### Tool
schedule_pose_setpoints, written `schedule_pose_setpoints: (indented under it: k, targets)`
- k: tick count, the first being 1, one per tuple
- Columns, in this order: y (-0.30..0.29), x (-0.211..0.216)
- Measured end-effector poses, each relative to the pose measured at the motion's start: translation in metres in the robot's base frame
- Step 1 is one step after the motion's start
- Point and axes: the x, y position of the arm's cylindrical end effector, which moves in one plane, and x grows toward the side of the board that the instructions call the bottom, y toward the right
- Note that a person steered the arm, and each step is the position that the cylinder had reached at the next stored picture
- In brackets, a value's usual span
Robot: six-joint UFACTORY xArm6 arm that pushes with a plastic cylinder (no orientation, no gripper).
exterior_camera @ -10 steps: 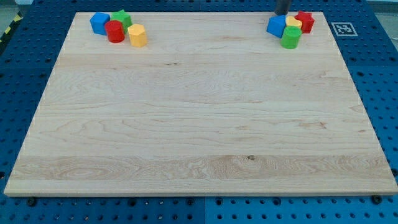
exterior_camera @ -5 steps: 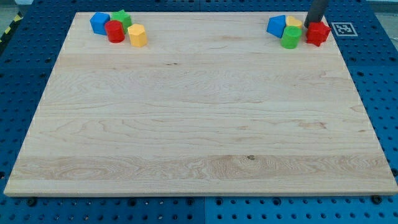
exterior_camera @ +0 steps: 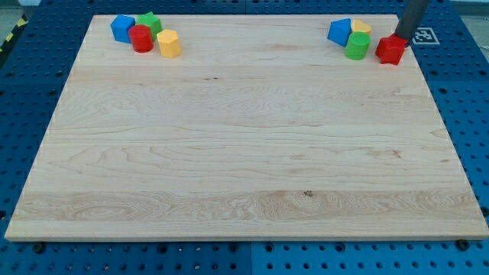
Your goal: Push the red star to the bottom right side of the board
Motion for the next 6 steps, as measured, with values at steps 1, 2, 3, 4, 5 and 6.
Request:
schedule_pose_setpoints:
  k: [1, 2, 3, 4, 5, 6]
  targets:
    - [-0.019, 0.0]
    - [-0.026, 0.005]
    - [-0.026, 0.023]
    - [-0.029, 0.033]
    - [-0.044, 0.04]
    - [-0.059, 0.055]
